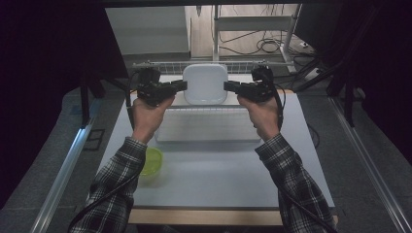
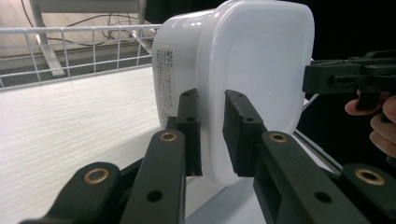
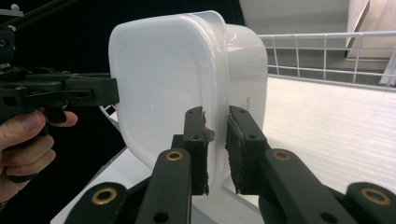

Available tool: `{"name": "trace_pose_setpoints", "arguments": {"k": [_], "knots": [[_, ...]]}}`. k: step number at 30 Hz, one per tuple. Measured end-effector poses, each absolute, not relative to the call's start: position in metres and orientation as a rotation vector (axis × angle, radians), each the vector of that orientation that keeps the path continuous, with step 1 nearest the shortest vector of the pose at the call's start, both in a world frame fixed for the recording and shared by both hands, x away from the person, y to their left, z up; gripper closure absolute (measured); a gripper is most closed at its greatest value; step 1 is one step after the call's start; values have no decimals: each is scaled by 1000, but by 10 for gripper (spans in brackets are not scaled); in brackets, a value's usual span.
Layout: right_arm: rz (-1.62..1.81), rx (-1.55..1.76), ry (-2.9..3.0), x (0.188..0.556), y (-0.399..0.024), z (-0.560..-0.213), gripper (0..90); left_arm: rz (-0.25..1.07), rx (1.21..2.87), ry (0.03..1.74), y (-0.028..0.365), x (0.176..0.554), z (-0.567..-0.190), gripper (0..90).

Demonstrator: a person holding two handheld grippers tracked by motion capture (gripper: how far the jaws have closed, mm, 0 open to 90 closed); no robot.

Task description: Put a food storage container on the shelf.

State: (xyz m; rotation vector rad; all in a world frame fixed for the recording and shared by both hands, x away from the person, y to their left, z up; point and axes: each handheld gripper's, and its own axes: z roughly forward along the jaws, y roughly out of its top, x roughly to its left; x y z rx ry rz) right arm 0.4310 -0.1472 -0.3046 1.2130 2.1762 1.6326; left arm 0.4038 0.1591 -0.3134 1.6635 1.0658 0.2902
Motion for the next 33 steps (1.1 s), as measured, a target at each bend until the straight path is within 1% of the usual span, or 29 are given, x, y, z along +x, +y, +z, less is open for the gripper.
{"name": "trace_pose_setpoints", "arguments": {"k": [7,8,11,14,22,25,29,31,33], "knots": [[1647,1240,2175,437,-148,-308,771,326,1668,1054,156,406,-317,755],[1648,1234,2174,437,-148,-308,764,346,1676,1043,155,406,-317,746],[1654,1224,2174,438,-147,-308,725,349,1671,1031,154,408,-318,682],[1629,1204,2172,440,-144,-307,693,363,1677,1026,152,411,-318,660],[1560,1176,2161,448,-138,-307,644,398,1697,1021,147,419,-321,611],[1526,1174,2152,451,-136,-309,624,378,1678,1023,146,426,-323,601],[1530,1186,2143,454,-136,-309,618,380,1692,1019,146,429,-322,595],[1531,1187,2135,456,-136,-309,603,383,1697,1020,146,431,-321,581],[1516,1182,2131,458,-136,-310,586,398,1706,1030,145,434,-321,541]]}}
